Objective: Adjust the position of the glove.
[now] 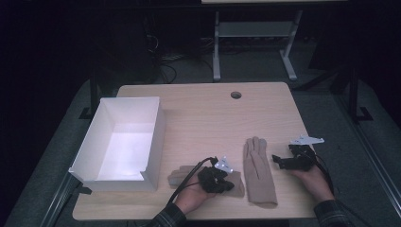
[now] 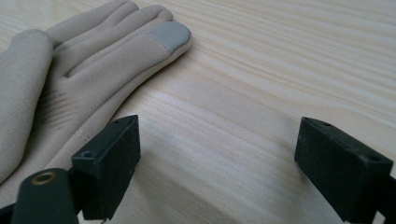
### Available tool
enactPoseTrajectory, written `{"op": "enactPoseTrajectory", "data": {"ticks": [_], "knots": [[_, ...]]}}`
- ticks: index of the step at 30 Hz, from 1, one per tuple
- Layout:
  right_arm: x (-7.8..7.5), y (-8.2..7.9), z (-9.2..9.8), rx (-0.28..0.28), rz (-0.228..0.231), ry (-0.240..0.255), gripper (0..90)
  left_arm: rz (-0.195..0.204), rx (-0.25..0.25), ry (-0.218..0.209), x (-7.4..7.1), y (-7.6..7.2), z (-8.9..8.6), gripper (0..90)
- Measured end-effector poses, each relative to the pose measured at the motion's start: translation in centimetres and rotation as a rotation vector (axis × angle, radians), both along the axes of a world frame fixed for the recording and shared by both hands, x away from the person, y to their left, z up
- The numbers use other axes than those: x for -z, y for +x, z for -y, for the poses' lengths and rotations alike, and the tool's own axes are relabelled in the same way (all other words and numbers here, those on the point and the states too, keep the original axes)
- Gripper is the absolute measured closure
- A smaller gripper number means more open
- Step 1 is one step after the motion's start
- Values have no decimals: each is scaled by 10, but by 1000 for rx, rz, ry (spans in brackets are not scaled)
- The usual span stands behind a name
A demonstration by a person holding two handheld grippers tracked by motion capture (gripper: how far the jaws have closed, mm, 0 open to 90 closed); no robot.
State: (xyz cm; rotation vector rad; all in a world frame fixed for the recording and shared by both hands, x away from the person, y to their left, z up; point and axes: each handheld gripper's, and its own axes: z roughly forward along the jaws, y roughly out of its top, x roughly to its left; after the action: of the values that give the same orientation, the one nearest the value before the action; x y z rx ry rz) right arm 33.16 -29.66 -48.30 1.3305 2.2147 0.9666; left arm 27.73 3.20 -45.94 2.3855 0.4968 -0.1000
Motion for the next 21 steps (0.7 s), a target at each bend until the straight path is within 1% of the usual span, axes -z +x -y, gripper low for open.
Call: {"op": "enactPoseTrajectory", "data": {"ticks": [2,4,5,7,8,10,12,14,16,18,19,21], "knots": [[0,0,0,0,0,0,140,-9,2,-9,-1,-4,-4,898],[0,0,0,2,0,3,140,12,-16,-19,-7,-4,-10,898],[0,0,0,2,0,3,140,32,-37,-30,-12,-1,-16,898],[0,0,-1,0,0,3,140,62,-81,-33,-20,2,-23,898],[0,0,0,0,0,3,140,80,-102,-30,-24,5,-30,898],[0,0,-1,0,-1,3,140,94,-168,-35,-30,10,-44,898],[0,0,-1,1,-1,4,140,99,-216,-31,-31,12,-56,898],[0,0,-1,0,-1,4,140,98,-268,-19,-30,14,-66,898],[0,0,-1,-1,-1,4,140,99,-295,3,-29,13,-73,897],[0,0,-1,-1,-1,5,140,117,-319,27,-28,12,-75,897],[0,0,-1,-2,-1,5,140,125,-327,49,-26,13,-76,897],[0,0,-1,-1,-1,5,140,129,-348,70,-21,18,-76,897]]}}
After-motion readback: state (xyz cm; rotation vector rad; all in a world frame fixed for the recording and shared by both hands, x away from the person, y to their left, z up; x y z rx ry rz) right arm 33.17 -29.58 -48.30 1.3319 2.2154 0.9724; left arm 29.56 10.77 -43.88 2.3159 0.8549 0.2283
